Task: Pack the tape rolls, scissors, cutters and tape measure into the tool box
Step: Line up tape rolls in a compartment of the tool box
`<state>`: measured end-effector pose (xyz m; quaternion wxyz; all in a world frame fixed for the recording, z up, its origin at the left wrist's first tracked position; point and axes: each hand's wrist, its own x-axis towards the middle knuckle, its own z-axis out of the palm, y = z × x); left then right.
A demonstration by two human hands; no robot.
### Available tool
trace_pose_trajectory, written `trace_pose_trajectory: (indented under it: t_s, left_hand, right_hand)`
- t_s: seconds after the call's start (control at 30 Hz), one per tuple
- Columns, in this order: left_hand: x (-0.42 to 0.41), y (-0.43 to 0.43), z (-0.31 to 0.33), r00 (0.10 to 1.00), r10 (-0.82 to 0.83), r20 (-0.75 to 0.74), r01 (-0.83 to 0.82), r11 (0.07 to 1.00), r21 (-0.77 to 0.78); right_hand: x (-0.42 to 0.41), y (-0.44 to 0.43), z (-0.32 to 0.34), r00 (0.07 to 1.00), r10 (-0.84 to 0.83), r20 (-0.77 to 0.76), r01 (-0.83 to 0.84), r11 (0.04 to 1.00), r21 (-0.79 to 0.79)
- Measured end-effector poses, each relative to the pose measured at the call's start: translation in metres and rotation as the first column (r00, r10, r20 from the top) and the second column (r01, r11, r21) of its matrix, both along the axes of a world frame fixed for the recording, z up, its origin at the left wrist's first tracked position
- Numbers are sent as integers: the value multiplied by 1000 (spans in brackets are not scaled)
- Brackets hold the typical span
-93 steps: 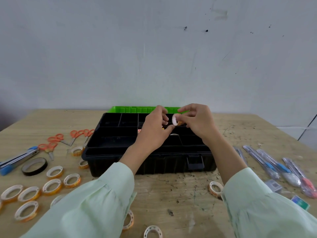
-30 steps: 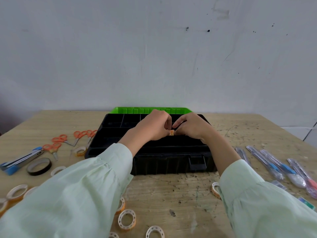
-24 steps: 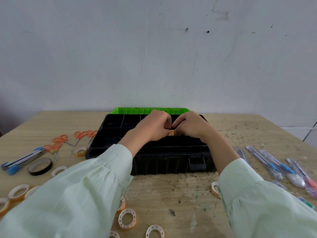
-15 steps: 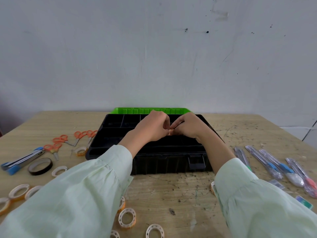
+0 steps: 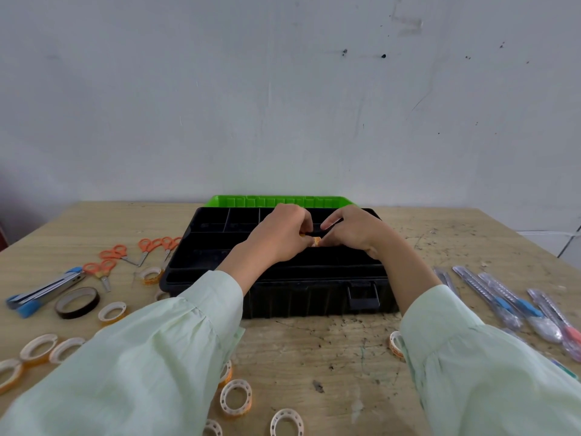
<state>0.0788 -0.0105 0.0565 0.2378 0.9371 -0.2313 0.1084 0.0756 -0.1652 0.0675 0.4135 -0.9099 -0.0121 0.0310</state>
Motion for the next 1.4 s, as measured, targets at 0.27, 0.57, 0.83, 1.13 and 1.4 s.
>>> trace_pose_trajectory:
  t_s: [0.27, 0.57, 0.83, 1.13, 1.4]
  left_hand:
    - [-4, 4, 1, 999, 33, 25, -31, 998, -61]
    - [-38, -11, -10, 982, 36, 185, 0, 982, -188]
    - [-89, -43, -67, 943, 23, 333, -83, 982, 167]
    - [-92, -44, -69, 954, 11, 299, -68, 981, 180]
    - [-114, -75, -66, 917, -135, 375, 159, 987, -33]
  right_hand:
    - [1, -3, -1, 1000, 16, 1, -16, 992, 122]
    - [-22, -19, -1, 923, -192, 334, 156, 979, 132]
    - [-115, -52, -25, 987, -52, 153, 64, 995, -79]
    - [-129, -79, -76, 998, -61, 12, 61, 917, -393]
    - [-143, -107, -61, 937, -300, 181, 276, 950, 149]
